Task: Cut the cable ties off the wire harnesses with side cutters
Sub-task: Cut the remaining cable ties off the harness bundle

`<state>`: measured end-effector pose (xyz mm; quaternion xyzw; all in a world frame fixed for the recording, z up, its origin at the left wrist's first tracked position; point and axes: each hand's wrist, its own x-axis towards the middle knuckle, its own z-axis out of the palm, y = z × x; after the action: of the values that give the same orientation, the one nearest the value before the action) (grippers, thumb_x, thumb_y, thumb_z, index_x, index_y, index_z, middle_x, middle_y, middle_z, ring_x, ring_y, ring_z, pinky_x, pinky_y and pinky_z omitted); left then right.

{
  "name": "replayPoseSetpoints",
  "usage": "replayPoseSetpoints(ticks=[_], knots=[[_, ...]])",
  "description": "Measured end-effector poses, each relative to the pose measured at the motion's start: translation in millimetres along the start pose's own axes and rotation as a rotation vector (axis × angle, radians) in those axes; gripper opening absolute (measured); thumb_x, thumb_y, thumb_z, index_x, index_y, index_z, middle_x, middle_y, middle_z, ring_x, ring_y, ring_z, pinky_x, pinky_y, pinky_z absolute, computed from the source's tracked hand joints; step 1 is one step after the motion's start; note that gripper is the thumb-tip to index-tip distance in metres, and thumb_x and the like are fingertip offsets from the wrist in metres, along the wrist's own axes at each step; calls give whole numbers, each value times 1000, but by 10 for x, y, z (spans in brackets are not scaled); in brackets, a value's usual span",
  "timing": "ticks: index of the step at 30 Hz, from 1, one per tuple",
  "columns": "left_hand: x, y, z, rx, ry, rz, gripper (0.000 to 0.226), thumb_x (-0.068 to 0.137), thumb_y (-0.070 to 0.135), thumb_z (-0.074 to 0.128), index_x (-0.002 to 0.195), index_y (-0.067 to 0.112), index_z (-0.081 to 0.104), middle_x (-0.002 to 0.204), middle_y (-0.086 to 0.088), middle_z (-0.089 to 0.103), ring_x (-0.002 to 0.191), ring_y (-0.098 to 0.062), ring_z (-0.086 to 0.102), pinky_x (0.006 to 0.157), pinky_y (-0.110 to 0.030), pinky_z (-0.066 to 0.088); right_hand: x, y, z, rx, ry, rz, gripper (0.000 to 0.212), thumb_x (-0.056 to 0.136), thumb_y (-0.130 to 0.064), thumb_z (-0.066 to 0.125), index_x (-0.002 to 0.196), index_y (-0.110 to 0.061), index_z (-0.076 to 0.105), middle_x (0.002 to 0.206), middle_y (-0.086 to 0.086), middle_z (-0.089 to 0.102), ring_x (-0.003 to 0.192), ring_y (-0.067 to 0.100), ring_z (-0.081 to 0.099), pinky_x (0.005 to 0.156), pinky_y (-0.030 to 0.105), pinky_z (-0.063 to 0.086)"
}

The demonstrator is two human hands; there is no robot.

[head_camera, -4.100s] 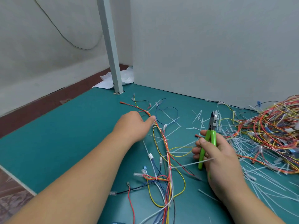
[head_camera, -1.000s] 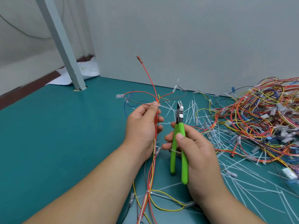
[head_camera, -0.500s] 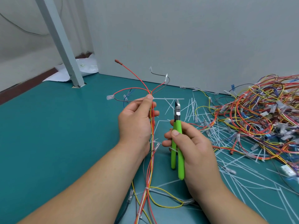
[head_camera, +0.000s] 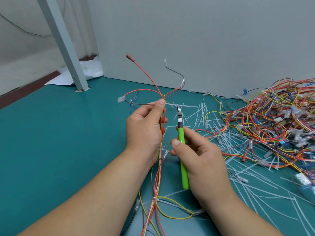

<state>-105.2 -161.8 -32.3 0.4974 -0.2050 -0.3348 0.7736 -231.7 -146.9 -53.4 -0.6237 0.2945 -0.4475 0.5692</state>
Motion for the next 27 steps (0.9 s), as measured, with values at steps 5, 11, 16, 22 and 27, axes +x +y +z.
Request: replayPoseSetpoints(ticks=[5, 11, 16, 22, 27], knots=[[-27, 9, 1, 8, -62, 7, 26, 91, 26, 74, 65, 26, 76, 64, 4, 65, 55, -7, 58, 45, -20, 44, 8, -7, -6, -2, -3, -13, 14, 81, -33, 71, 94, -37, 75, 72, -9, 60, 70, 15, 54, 62, 21, 44], [-33, -8, -4, 22, -89, -23, 26, 89, 29, 76, 64, 26, 75, 66, 4, 66, 55, -7, 59, 47, -21, 44, 4, -13, 0, -13, 1, -29, 19, 85, -28, 68, 94, -42, 76, 71, -11, 61, 70, 15, 56, 61, 20, 45], [-31, -26, -5, 31, -106, -33, 26, 89, 30, 76, 63, 27, 75, 68, 3, 67, 55, -7, 59, 47, -21, 45, 9, -11, -3, -18, -4, -40, 21, 86, -27, 68, 96, -44, 76, 73, -9, 61, 70, 14, 55, 62, 18, 45], [-26, -37, -15, 44, -154, -46, 19, 87, 30, 77, 70, 23, 76, 70, -2, 68, 61, -15, 61, 58, -29, 51, 13, -15, 6, -6, 0, -38, 23, 87, -26, 67, 98, -44, 76, 74, -11, 65, 70, 14, 58, 64, 17, 48], [-32, -42, -10, 42, -176, -60, 20, 89, 27, 75, 71, 20, 77, 70, -5, 68, 59, -17, 63, 60, -31, 53, 12, -11, 0, 3, -4, -24, 22, 88, -26, 66, 102, -39, 77, 76, -8, 65, 70, 15, 56, 64, 20, 46]])
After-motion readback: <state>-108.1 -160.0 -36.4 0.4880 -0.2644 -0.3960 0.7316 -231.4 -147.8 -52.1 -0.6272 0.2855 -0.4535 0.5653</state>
